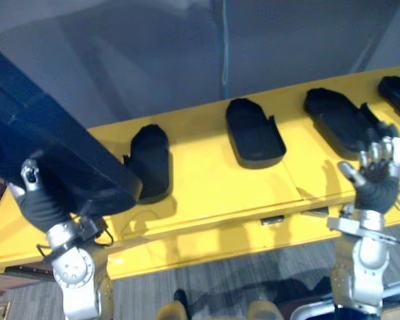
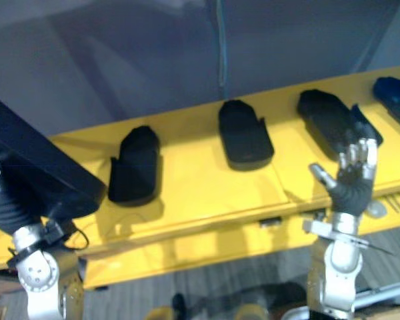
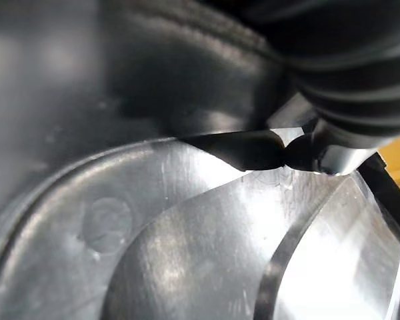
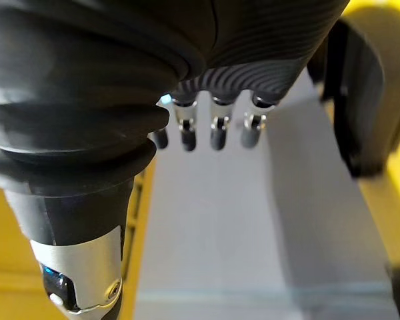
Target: Walk over and take plastic housings, then place them on the shelf
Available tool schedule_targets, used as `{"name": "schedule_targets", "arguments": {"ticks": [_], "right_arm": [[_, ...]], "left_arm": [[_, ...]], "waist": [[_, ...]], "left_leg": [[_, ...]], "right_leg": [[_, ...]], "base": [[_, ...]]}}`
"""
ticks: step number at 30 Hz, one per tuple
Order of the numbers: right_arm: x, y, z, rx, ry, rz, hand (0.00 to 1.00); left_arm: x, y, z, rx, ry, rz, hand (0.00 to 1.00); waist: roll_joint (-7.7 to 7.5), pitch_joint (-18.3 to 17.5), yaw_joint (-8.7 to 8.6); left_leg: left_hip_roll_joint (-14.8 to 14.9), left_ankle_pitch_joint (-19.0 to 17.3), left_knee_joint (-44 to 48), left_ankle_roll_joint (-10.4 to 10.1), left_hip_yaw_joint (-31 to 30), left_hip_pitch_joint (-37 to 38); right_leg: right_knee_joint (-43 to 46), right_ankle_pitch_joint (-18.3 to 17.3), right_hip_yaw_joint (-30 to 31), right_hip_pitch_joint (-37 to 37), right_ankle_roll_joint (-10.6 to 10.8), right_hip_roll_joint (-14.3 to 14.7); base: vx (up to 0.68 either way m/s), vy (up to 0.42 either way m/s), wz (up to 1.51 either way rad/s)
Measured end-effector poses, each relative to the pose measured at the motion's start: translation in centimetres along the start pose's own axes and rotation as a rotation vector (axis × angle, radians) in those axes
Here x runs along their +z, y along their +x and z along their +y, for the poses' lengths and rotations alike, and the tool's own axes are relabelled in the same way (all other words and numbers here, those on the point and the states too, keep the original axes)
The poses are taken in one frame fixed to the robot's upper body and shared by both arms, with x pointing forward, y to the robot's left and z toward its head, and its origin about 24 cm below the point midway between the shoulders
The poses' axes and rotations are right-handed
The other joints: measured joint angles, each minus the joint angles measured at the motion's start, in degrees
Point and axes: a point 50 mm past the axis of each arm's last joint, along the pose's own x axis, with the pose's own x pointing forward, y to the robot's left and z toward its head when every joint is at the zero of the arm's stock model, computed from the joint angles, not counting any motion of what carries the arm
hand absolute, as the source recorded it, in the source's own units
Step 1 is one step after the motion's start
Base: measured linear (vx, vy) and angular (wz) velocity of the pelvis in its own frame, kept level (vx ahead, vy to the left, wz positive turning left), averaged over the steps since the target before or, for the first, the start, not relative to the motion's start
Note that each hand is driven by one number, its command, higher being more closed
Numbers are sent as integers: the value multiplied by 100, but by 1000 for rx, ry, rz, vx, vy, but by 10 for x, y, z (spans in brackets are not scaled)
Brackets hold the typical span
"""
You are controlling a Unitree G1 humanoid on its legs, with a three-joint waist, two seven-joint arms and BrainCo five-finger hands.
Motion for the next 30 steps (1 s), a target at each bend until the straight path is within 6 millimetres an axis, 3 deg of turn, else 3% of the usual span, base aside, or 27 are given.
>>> {"name": "schedule_targets", "arguments": {"ticks": [5, 14, 18, 21, 24, 26, 27, 29, 30], "right_arm": [[20, -3, -2, -84, -74, -155, 0], [61, 6, -8, -276, -198, -423, 0], [66, 8, -32, -425, -287, -404, 0], [59, 5, -53, -532, -294, -336, 0], [38, -9, -80, -638, -376, -160, 0], [17, -28, -103, -746, -440, -4, 0], [12, -35, -110, -782, -447, 36, 0], [-8, -71, -136, -920, -457, 221, 0], [-10, -75, -139, -932, -450, 244, 0]], "left_arm": [[7, 9, 20, 58, 126, -54, 100], [37, 29, 64, 159, 368, -174, 100], [39, 41, 87, 160, 498, -151, 100], [27, 47, 98, 132, 576, -77, 100], [14, 53, 109, 86, 634, 26, 100], [1, 58, 122, 55, 682, 133, 100], [-2, 60, 124, 50, 691, 162, 100], [-19, 70, 131, 34, 698, 264, 100], [-20, 72, 131, 31, 698, 273, 100]], "waist": [[-70, -37, -81], [-85, -105, 40], [-17, -147, 33], [60, -195, 13], [147, -255, -36], [197, -293, -142], [203, -298, -145], [212, -303, -156], [211, -303, -157]], "left_leg": [[-258, 330, -669, 146, -64, 120], [-431, 531, -983, 197, -377, 189], [-433, 532, -988, 197, -356, 184], [-426, 532, -993, 197, -299, 183], [-401, 531, -1018, 197, -200, 142], [-376, 533, -1018, 199, -100, 106], [-365, 533, -1018, 199, -47, 113], [-310, 533, -1021, 198, 86, 110], [-305, 533, -1021, 198, 90, 111]], "right_leg": [[-493, 243, -157, 131, 144, -137], [-792, 304, -517, 425, 178, -229], [-807, 308, -499, 415, 171, -230], [-815, 316, -457, 368, 161, -230], [-815, 343, -346, 256, 149, -215], [-816, 380, -259, 188, 122, -199], [-811, 388, -219, 165, 117, -193], [-810, 430, -91, 88, 105, -147], [-809, 433, -85, 85, 105, -143]], "base": [[19, 69, 15], [28, 20, 23], [-3, 2, -1], [-17, 6, -10], [-9, 7, -16], [10, 10, -18], [-3, 5, -28], [-14, -5, -27], [-25, -8, -14]]}}
